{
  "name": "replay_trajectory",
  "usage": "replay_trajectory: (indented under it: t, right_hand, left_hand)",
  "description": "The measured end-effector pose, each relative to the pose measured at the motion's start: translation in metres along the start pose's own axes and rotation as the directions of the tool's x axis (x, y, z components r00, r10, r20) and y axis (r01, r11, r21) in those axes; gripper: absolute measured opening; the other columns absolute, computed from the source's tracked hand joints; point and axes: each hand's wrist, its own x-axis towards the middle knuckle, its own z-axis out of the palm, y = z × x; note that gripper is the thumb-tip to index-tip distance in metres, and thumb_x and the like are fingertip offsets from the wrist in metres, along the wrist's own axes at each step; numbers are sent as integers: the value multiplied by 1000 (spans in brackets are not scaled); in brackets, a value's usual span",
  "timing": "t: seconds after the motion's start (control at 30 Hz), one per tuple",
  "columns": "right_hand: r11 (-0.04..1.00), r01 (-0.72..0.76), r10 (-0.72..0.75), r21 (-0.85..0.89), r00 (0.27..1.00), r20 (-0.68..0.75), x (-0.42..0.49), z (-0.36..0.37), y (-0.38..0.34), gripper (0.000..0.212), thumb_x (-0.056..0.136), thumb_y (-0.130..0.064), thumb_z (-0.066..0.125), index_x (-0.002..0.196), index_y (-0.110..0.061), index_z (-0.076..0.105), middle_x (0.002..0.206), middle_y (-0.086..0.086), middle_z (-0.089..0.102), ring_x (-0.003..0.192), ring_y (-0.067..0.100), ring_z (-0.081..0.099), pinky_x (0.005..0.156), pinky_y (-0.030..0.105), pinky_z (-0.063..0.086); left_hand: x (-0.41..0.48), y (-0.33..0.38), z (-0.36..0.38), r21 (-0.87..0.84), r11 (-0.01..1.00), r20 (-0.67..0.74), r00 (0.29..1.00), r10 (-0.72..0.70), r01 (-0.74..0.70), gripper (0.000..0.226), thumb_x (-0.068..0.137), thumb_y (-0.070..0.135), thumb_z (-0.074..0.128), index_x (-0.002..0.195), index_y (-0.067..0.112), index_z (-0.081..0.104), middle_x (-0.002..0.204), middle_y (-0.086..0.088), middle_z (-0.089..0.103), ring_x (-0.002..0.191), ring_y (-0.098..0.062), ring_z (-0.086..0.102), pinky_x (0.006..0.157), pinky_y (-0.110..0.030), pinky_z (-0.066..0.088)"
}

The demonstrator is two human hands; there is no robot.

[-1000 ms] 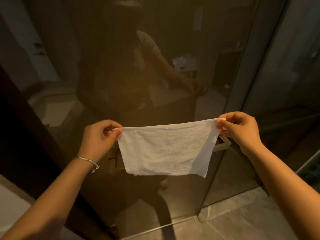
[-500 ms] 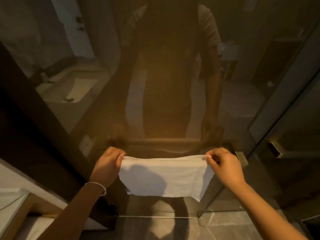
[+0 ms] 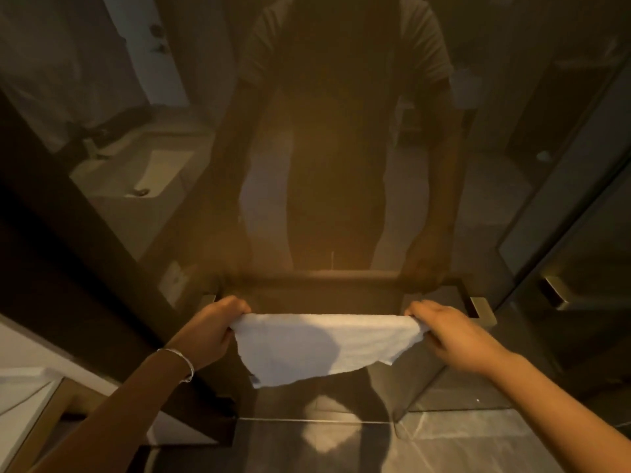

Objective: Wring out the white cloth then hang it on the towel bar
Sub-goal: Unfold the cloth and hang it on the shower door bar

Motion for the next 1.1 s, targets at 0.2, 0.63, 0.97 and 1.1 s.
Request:
replay_trajectory:
  t: [0.2, 0.63, 0.97, 1.1]
  right_hand:
    - [999, -39, 34, -34, 991, -126, -4, 8, 1, 17, 85, -24, 58, 100, -26, 51, 107, 0, 65, 98, 19, 59, 88, 31, 43]
    - [976, -200, 194, -85, 978, -73, -2, 5, -1, 16, 86, -35, 49, 100, -30, 53, 105, -5, 64, 110, 19, 52, 110, 48, 11]
    - [985, 9, 14, 172, 991, -135, -9, -10, 2, 16, 84, -31, 62, 99, -33, 63, 99, -13, 65, 91, 4, 61, 79, 26, 54]
    - [999, -6, 17, 33, 943, -332, -6, -14, 3, 17, 90, -28, 53, 96, -23, 68, 92, -6, 67, 83, 11, 63, 70, 21, 48]
  left_hand:
    - [-9, 0, 13, 235, 966, -138, 987, -81, 112, 23, 68, 10, 73, 85, 18, 61, 94, -9, 66, 92, -27, 61, 84, -50, 53]
    - [-12, 32, 40, -786, 463, -272, 445, -853, 409, 51, 76, -2, 63, 123, 8, 45, 132, -25, 39, 117, -40, 43, 95, -49, 42]
    - [-30, 37, 27, -765, 391, 115, 707, -698, 511, 7, 83, 12, 61, 77, 9, 64, 94, -12, 65, 94, -31, 59, 80, -38, 51]
    - [-21, 34, 0, -862, 332, 64, 733, -677, 382, 11, 80, 6, 63, 69, 8, 63, 81, -12, 64, 79, -27, 62, 52, -24, 56]
